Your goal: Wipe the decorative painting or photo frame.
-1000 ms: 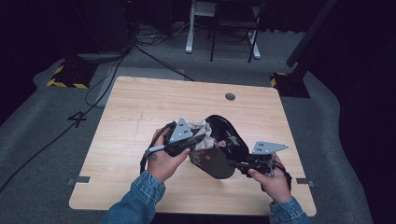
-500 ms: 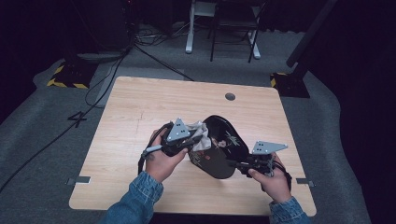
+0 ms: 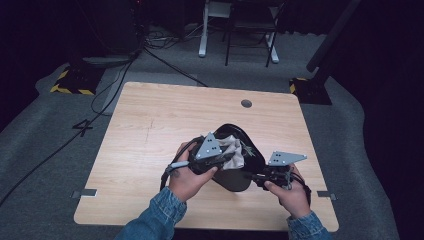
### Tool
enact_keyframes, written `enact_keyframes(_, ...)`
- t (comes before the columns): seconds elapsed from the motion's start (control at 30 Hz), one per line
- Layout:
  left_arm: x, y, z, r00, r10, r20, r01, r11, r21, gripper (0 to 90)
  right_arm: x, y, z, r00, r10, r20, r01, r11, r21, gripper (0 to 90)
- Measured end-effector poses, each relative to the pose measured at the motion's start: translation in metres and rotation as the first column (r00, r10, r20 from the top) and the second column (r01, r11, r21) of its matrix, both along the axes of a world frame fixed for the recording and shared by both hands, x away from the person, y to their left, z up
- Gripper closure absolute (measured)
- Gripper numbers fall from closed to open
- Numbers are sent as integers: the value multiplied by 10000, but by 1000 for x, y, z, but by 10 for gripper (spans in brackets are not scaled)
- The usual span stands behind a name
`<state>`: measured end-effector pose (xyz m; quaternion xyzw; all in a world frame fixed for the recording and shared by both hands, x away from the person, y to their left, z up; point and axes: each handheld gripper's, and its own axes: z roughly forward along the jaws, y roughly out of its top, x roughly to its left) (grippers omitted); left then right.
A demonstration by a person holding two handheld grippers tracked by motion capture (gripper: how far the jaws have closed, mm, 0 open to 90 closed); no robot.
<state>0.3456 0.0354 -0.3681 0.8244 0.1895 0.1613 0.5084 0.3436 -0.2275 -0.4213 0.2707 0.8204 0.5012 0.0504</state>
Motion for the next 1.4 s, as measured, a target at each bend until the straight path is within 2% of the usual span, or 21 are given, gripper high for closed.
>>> enact_keyframes(0.07,1,2,-1,10000,-40,-15,39,9999,-123,752,0,0,0,10000,-14,-6,14,10000,10,785)
enact_keyframes(0.23,5,12,-5,9994,321,114,-321,9995,34,753,0,0,0,10000,-25,-19,25,10000,47,784)
enact_keyframes(0.47,15,34,-14,9956,917,-194,-918,9958,-38,754,0,0,0,10000,-44,-44,44,10000,70,783)
enact_keyframes(0.73,22,48,-21,9907,1296,-416,-1301,9914,-99,754,0,-1,0,10000,-39,-40,39,10000,70,782)
enact_keyframes(0.93,26,57,-27,9872,1497,-552,-1495,9887,80,753,0,0,0,10000,-45,-21,46,10000,69,781)
enact_keyframes(1.13,24,54,-27,9855,1578,-623,-1569,9874,198,753,0,0,0,10000,-44,-24,44,10000,37,782)
enact_keyframes(1.4,14,29,-22,9935,979,-582,-959,9947,361,751,-1,0,0,10000,-79,-38,79,10000,-41,781)
